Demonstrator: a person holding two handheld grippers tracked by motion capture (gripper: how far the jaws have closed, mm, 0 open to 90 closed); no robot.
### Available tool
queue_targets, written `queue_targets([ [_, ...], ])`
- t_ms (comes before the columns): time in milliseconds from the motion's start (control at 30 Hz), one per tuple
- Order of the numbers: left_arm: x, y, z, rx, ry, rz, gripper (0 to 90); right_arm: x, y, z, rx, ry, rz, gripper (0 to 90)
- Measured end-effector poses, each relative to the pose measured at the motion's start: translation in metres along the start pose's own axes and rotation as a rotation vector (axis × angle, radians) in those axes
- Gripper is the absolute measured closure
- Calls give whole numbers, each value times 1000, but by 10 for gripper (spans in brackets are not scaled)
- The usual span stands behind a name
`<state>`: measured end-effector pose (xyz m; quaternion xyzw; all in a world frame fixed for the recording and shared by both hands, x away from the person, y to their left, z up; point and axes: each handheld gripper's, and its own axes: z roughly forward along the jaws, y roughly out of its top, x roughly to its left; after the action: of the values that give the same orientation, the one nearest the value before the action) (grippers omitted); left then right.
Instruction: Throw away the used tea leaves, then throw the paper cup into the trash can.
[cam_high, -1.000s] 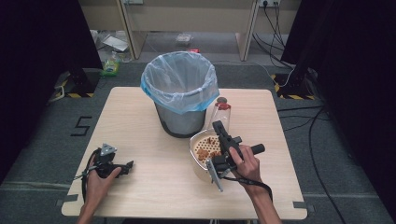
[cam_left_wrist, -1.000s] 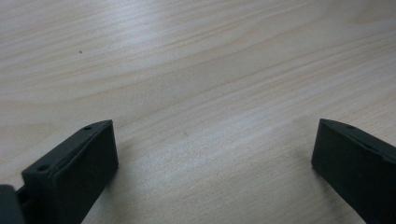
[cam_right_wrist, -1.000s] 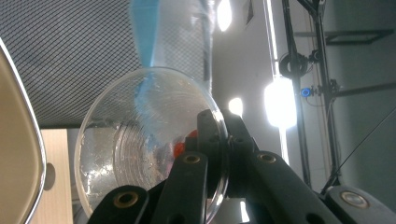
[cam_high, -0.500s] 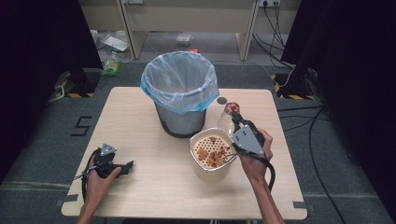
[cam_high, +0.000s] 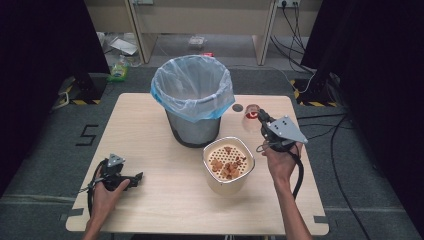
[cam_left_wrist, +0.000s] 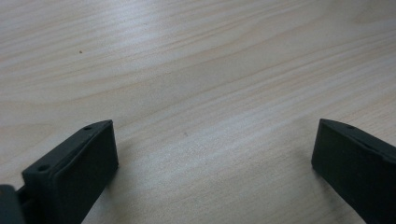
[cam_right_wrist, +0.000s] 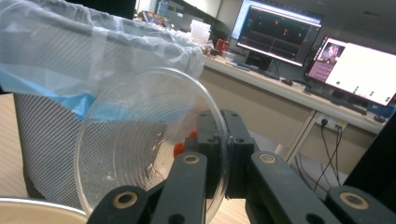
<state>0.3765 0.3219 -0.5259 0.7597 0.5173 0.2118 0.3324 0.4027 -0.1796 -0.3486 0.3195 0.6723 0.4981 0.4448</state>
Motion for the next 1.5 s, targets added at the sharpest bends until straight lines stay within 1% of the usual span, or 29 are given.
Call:
queue_targets([
  [67,0,0,0,-1,0,0,0,-6,5,4,7,16,40,878],
  [100,0,0,0,0,0,0,0,-7,6,5,7,16,51,878],
  [200,0,0,0,0,0,0,0,-10,12,7,13,11,44,878],
  [233,0,0,0,0,0,0,0,-13,17,8,14,15,59,877],
  [300,0,0,0,0,0,0,0,-16,20,9,12,17,62,877],
  [333,0,0,0,0,0,0,0,-20,28,11,3,25,87,877],
  [400,0,0,0,0,0,0,0,-22,38,12,-3,32,97,877],
  [500,0,0,0,0,0,0,0,-25,53,16,-12,35,88,877],
  [533,0,0,0,0,0,0,0,-25,53,16,-12,35,88,877],
  [567,0,0,0,0,0,0,0,-26,62,19,-19,38,84,876],
  [633,0,0,0,0,0,0,0,-26,71,22,-26,36,74,876],
  [733,0,0,0,0,0,0,0,-26,82,28,-29,40,71,876],
  [767,0,0,0,-1,0,-1,0,-26,82,28,-29,40,71,876],
  [800,0,0,0,-1,0,0,0,-25,87,30,-29,41,68,876],
  [833,0,0,0,-1,0,-1,0,-25,95,35,-32,40,62,875],
  [867,0,0,0,-1,0,-1,0,-25,95,35,-32,40,62,875],
  [900,0,0,0,-1,0,-1,0,-25,104,40,-43,47,63,875],
  [1000,0,0,0,-1,0,-1,0,-21,116,49,-39,57,61,875],
  [1033,0,0,0,-1,0,-1,0,-21,116,49,-39,57,61,875],
  [1067,0,0,0,-2,0,-1,0,-17,123,56,-42,73,54,874],
  [1100,0,0,0,0,0,-1,0,-17,123,56,-42,73,54,874],
  [1133,0,0,0,-1,0,-1,0,-13,128,64,-38,90,52,874],
  [1167,0,0,0,-1,0,0,0,-11,131,69,-34,100,55,873],
  [1233,0,0,0,0,0,0,0,-6,134,77,-24,117,50,872],
  [1267,0,0,0,0,0,0,0,-6,134,77,-24,117,50,872],
  [1300,0,0,0,0,0,0,0,0,136,86,-13,129,35,872],
  [1333,0,0,0,0,0,-1,0,3,137,90,-9,137,33,872],
  [1367,0,0,0,0,0,-1,0,3,137,90,-9,137,33,872],
  [1500,0,0,0,-1,1,1,0,14,139,108,13,173,22,870],
])
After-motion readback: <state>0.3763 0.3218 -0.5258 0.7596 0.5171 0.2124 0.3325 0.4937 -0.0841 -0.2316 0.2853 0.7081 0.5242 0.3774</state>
